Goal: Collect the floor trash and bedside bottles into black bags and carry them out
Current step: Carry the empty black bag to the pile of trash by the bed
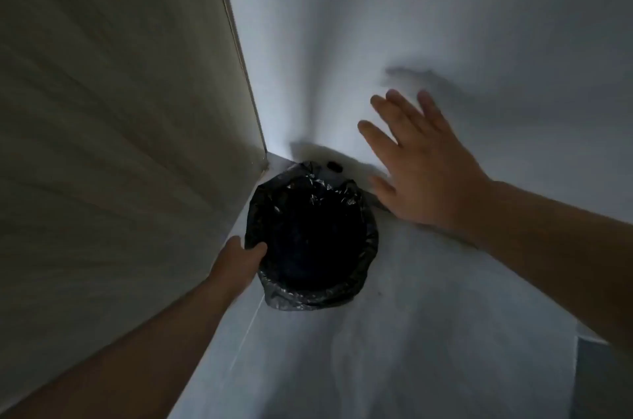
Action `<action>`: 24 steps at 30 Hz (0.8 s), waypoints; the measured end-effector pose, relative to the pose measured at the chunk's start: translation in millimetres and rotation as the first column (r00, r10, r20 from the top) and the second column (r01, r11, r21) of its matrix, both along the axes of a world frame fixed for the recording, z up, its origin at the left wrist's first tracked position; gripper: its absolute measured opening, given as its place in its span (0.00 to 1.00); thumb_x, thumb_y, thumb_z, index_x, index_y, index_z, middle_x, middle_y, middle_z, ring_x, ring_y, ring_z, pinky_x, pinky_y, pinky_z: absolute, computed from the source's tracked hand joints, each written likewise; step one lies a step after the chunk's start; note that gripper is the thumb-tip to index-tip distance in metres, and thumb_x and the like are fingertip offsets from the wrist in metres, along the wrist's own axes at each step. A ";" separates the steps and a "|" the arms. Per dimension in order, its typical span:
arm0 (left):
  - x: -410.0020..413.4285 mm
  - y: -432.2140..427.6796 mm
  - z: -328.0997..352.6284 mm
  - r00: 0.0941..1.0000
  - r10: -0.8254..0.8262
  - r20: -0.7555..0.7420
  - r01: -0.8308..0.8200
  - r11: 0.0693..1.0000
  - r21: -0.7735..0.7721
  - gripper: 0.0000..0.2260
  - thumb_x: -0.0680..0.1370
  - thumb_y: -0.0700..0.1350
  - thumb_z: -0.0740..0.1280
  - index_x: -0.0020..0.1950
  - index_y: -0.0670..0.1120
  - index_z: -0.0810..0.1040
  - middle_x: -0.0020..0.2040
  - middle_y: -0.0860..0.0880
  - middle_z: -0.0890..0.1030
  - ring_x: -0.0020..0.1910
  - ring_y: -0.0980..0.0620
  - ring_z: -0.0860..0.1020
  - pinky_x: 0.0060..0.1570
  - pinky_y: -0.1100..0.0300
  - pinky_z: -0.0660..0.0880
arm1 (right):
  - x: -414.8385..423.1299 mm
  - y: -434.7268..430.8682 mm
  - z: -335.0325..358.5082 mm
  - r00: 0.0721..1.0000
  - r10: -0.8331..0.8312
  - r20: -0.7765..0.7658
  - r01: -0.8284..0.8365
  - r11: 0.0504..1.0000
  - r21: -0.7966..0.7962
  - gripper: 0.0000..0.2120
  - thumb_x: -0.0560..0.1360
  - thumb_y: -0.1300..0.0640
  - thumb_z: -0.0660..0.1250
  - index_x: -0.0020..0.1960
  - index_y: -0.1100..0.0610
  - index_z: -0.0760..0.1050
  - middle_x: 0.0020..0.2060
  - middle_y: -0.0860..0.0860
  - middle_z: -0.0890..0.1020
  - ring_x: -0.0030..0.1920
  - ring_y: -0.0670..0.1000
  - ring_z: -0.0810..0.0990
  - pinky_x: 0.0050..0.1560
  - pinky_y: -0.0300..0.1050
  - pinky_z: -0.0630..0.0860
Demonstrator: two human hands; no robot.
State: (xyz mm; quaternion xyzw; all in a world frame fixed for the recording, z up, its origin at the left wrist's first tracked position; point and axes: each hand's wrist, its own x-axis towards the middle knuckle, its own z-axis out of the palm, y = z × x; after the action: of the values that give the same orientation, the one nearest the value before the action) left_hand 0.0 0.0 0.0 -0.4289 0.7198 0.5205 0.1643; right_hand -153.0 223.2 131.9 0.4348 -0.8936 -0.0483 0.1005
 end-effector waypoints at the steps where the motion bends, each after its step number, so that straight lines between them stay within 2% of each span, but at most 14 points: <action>1: -1.1 0.6 -7.8 0.997 0.062 0.054 -0.064 0.998 0.030 0.20 0.78 0.44 0.64 0.67 0.37 0.67 0.49 0.48 0.72 0.50 0.46 0.74 0.47 0.62 0.66 | -10.1 -2.0 -6.9 0.997 0.023 -0.072 -0.020 0.999 0.039 0.31 0.70 0.49 0.64 0.70 0.61 0.67 0.71 0.66 0.65 0.73 0.65 0.62 0.71 0.69 0.55; 3: -1.8 -2.6 -34.4 0.986 0.113 0.124 -0.127 0.986 0.112 0.16 0.78 0.42 0.64 0.64 0.38 0.70 0.41 0.50 0.71 0.39 0.52 0.71 0.44 0.62 0.67 | -35.2 -3.6 -14.9 0.987 0.046 -0.155 -0.026 0.991 0.128 0.33 0.70 0.50 0.64 0.72 0.59 0.65 0.74 0.66 0.61 0.74 0.66 0.59 0.72 0.70 0.51; 5: -4.1 -0.5 -53.5 0.975 0.126 0.183 -0.160 0.970 0.185 0.02 0.77 0.39 0.63 0.49 0.43 0.73 0.38 0.49 0.71 0.36 0.53 0.70 0.43 0.58 0.68 | -54.4 -3.2 -19.8 0.975 0.024 -0.219 0.018 0.981 0.192 0.33 0.70 0.50 0.62 0.74 0.58 0.62 0.75 0.65 0.57 0.75 0.66 0.54 0.73 0.68 0.48; 7: -6.0 2.8 -63.8 0.974 0.140 0.177 -0.179 0.957 0.230 0.08 0.77 0.35 0.62 0.40 0.46 0.71 0.38 0.45 0.73 0.37 0.49 0.72 0.40 0.57 0.69 | -63.2 2.3 -26.2 0.958 0.038 -0.285 0.028 0.974 0.225 0.33 0.70 0.52 0.60 0.74 0.59 0.62 0.76 0.64 0.56 0.76 0.65 0.53 0.74 0.64 0.45; 10: -8.8 2.6 -76.2 0.968 0.199 0.152 -0.228 0.950 0.212 0.06 0.74 0.32 0.62 0.44 0.42 0.74 0.47 0.38 0.79 0.47 0.39 0.78 0.47 0.48 0.77 | -70.1 7.6 -30.9 0.939 0.081 -0.335 0.017 0.960 0.281 0.32 0.70 0.51 0.58 0.73 0.59 0.63 0.76 0.62 0.56 0.76 0.65 0.53 0.75 0.62 0.42; 12: -8.8 0.6 -78.6 0.969 0.216 0.122 -0.237 0.951 0.200 0.07 0.69 0.32 0.61 0.45 0.39 0.76 0.48 0.35 0.80 0.47 0.36 0.80 0.44 0.45 0.78 | -70.6 5.6 -33.2 0.945 0.070 -0.319 0.028 0.955 0.294 0.33 0.70 0.49 0.58 0.73 0.58 0.63 0.77 0.62 0.55 0.76 0.65 0.51 0.74 0.63 0.42; 15: -10.4 -3.9 -70.2 0.978 0.205 0.043 -0.209 0.961 0.179 0.10 0.64 0.34 0.61 0.43 0.40 0.75 0.40 0.39 0.77 0.37 0.43 0.77 0.32 0.52 0.72 | -68.7 3.7 -33.9 0.953 0.045 -0.299 0.046 0.956 0.290 0.34 0.70 0.46 0.57 0.74 0.57 0.62 0.77 0.61 0.53 0.77 0.65 0.49 0.74 0.63 0.40; 17: -13.1 -7.0 -56.0 0.978 0.207 0.002 -0.205 0.964 0.169 0.08 0.66 0.33 0.61 0.43 0.35 0.74 0.37 0.41 0.75 0.34 0.46 0.74 0.31 0.56 0.70 | -69.4 4.9 -33.5 0.958 0.036 -0.284 0.050 0.956 0.289 0.34 0.70 0.45 0.57 0.74 0.57 0.62 0.77 0.61 0.53 0.77 0.65 0.49 0.74 0.63 0.40; 19: -11.7 -12.4 -42.3 0.975 0.221 -0.036 -0.212 0.962 0.171 0.10 0.68 0.31 0.60 0.47 0.31 0.75 0.37 0.40 0.75 0.34 0.47 0.74 0.31 0.57 0.69 | -65.6 2.2 -32.6 0.966 0.023 -0.259 0.050 0.961 0.271 0.34 0.70 0.44 0.58 0.73 0.58 0.63 0.76 0.62 0.55 0.76 0.65 0.51 0.74 0.65 0.44; 21: -6.5 -17.2 -27.6 0.969 0.239 -0.056 -0.223 0.954 0.202 0.14 0.65 0.33 0.60 0.48 0.30 0.74 0.38 0.40 0.74 0.36 0.46 0.73 0.35 0.53 0.67 | -59.1 -4.6 -34.4 0.985 -0.005 -0.173 0.041 0.978 0.206 0.33 0.71 0.45 0.59 0.72 0.58 0.65 0.75 0.63 0.59 0.76 0.65 0.55 0.74 0.66 0.49; 22: -0.8 -19.8 -18.9 0.969 0.243 -0.055 -0.225 0.948 0.227 0.16 0.63 0.34 0.60 0.49 0.31 0.73 0.39 0.41 0.75 0.38 0.46 0.72 0.36 0.52 0.67 | -52.1 -9.5 -33.3 0.997 -0.046 -0.062 0.055 0.987 0.153 0.32 0.72 0.47 0.60 0.73 0.59 0.65 0.75 0.63 0.60 0.75 0.64 0.56 0.74 0.65 0.51; 23: 5.7 -20.4 -6.1 0.966 0.255 -0.049 -0.236 0.939 0.251 0.17 0.63 0.35 0.60 0.49 0.32 0.73 0.40 0.41 0.75 0.39 0.45 0.72 0.38 0.51 0.68 | -42.0 -14.0 -30.8 0.988 -0.114 0.105 0.106 0.991 0.083 0.31 0.73 0.48 0.61 0.73 0.59 0.63 0.75 0.62 0.61 0.76 0.63 0.57 0.74 0.63 0.53; 24: 13.7 -21.0 7.5 0.963 0.264 -0.048 -0.242 0.933 0.266 0.16 0.64 0.34 0.60 0.50 0.33 0.74 0.41 0.41 0.76 0.40 0.45 0.73 0.39 0.50 0.69 | -29.6 -17.5 -27.4 0.928 -0.194 0.320 0.203 0.979 0.003 0.31 0.75 0.50 0.62 0.75 0.58 0.59 0.75 0.61 0.60 0.76 0.61 0.57 0.74 0.60 0.55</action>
State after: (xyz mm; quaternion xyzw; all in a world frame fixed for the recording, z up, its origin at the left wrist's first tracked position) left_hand 13.7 -21.0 7.5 -0.4710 0.5910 0.6438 0.1204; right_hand -182.6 205.7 104.5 0.3427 -0.9381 0.0260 -0.0438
